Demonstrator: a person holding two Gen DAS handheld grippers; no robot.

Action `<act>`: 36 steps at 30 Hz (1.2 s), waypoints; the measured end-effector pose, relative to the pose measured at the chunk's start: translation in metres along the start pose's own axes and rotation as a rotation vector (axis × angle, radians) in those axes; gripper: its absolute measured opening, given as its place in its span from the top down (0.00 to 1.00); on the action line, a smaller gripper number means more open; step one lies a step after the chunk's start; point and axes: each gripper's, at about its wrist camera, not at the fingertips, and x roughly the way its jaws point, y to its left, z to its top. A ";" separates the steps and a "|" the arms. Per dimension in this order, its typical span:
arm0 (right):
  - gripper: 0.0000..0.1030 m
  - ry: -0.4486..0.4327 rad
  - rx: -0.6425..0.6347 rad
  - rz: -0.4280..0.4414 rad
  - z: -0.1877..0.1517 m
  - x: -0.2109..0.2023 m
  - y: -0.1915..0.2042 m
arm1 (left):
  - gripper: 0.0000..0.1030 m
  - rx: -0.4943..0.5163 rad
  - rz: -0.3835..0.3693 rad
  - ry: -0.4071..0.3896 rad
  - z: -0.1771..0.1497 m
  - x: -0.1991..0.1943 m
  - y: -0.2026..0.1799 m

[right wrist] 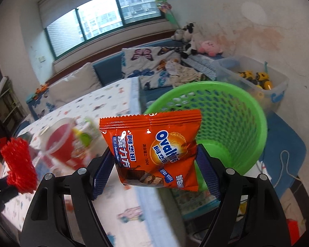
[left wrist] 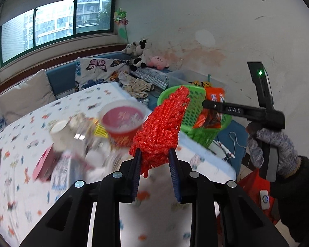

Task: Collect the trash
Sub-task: 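Carry both items over the green basket and open both tools to drop them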

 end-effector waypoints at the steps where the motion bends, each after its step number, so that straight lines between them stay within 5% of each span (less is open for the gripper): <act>1: 0.24 0.000 0.002 -0.009 0.002 0.003 -0.004 | 0.75 0.001 -0.003 -0.001 0.006 0.006 -0.002; 15: 0.12 0.042 0.039 -0.086 0.011 0.041 -0.055 | 0.75 0.005 -0.084 0.039 0.079 0.094 -0.040; 32: 0.11 -0.012 0.087 -0.088 0.001 0.003 -0.081 | 0.75 0.023 -0.117 0.182 0.091 0.186 -0.073; 36: 0.11 -0.023 0.088 -0.089 0.001 -0.004 -0.083 | 0.68 0.022 -0.125 0.195 0.089 0.194 -0.078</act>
